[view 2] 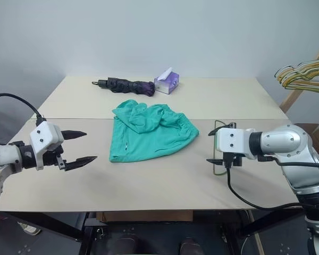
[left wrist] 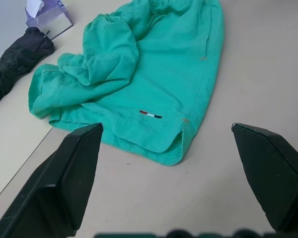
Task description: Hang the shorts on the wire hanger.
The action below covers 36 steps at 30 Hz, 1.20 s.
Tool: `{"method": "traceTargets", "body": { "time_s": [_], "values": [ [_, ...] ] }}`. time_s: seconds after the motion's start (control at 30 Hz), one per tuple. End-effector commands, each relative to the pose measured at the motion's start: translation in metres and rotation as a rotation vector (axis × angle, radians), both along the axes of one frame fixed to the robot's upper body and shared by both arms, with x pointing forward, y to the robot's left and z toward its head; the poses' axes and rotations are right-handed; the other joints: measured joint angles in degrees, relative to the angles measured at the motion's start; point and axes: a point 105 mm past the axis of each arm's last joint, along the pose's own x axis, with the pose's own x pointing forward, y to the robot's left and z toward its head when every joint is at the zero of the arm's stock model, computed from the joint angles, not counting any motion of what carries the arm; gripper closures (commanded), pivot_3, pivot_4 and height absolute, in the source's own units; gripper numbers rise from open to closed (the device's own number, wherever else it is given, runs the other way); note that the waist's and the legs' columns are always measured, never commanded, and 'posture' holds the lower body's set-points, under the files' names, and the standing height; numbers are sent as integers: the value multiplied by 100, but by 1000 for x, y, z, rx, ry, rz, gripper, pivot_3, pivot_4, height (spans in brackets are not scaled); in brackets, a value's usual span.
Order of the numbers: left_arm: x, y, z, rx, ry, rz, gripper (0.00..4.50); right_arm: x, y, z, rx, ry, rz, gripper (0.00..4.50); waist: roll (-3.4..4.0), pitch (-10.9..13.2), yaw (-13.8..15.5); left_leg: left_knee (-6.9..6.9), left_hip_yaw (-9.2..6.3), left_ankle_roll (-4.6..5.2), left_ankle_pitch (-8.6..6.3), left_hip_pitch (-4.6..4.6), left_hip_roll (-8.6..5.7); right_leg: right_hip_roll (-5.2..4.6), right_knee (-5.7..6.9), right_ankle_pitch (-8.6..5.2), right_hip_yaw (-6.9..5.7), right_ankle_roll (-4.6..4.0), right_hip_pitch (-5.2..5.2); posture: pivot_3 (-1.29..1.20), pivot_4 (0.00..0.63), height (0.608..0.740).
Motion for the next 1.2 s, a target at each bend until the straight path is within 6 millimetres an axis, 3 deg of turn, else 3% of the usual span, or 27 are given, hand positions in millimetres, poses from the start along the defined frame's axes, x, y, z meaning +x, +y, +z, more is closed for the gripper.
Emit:
{"method": "traceTargets", "body": {
  "time_s": [0.03,0.37,0.73,0.97,1.1,1.2],
  "values": [
    [1,0,12,28,-38,5,0,3,4,13,13,-53,13,39,0,0,-1,0,0,0,0,0,0,0,0,0,0,0,0,192,0,740],
    [6,-3,17,8,-77,26,0,4,5,12,17,-57,10,39,0,0,-1,0,0,0,0,0,0,0,0,0,0,0,0,190,0,740],
    [15,2,-2,32,-41,28,0,6,5,10,26,-60,-3,39,0,0,-15,0,0,0,0,0,0,0,0,0,0,0,0,156,0,740],
    [26,-12,-27,32,56,-68,0,2,8,7,45,-61,-21,39,0,0,-21,0,2,0,0,-1,-1,0,0,0,0,0,0,119,0,740],
    [35,-34,-46,27,146,-206,0,-1,12,5,59,-59,-25,39,0,0,-60,0,2,0,0,-3,-1,2,0,1,0,-1,-3,95,0,740],
    [48,-34,-66,112,197,-231,0,-3,14,4,65,-59,-34,39,0,-1,-31,7,2,-1,1,-3,-2,2,0,1,-2,-2,1,77,0,740]
  ]
}}
